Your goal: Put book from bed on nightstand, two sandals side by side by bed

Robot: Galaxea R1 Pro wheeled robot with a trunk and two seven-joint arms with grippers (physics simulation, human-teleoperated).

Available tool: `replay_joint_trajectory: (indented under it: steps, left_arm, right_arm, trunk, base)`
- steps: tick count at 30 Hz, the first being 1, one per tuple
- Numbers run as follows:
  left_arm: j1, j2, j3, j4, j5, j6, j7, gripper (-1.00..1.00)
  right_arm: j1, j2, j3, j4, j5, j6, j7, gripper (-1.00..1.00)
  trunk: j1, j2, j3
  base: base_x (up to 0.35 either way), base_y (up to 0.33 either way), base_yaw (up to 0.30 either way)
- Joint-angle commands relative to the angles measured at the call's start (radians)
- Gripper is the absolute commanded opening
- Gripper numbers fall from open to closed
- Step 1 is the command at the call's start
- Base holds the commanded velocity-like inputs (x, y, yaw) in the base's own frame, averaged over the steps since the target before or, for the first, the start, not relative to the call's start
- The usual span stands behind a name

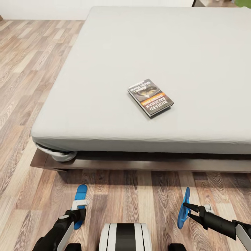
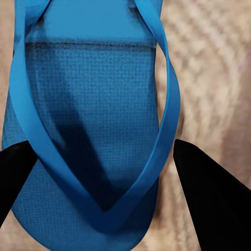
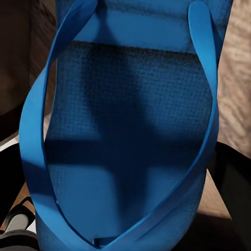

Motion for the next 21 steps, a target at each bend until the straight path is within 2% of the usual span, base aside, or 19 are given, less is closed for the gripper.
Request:
replay_joint_trajectory:
  steps: [1, 12, 15, 21]
  left_arm:
    - [0.0, 0.001, -0.008, 0.0, 0.017, 0.004, 0.008, -1.0]
    - [0.0, 0.001, -0.008, 0.0, 0.017, 0.004, 0.008, -1.0]
    - [0.0, 0.001, -0.008, 0.0, 0.017, 0.004, 0.008, -1.0]
    - [0.0, 0.001, -0.009, 0.0, 0.017, 0.004, 0.008, -1.0]
  right_arm:
    - [0.0, 0.0, -0.002, -0.001, 0.0, 0.005, 0.002, -1.0]
    - [0.0, 0.0, -0.002, -0.001, 0.0, 0.005, 0.002, -1.0]
    - [0.0, 0.0, -0.002, -0.001, 0.0, 0.005, 0.002, -1.0]
    - [0.0, 0.0, -0.002, -0.001, 0.0, 0.005, 0.002, -1.0]
  trunk:
    - [0.0, 0.0, -0.001]
    - [0.0, 0.0, -0.001]
    - [-0.001, 0.001, 0.011]
    - [-0.001, 0.001, 0.011]
  base:
    - [0.0, 0.0, 0.0]
    - [0.0, 0.0, 0.0]
    - [0.0, 0.0, 0.0]
    - [0.0, 0.0, 0.0]
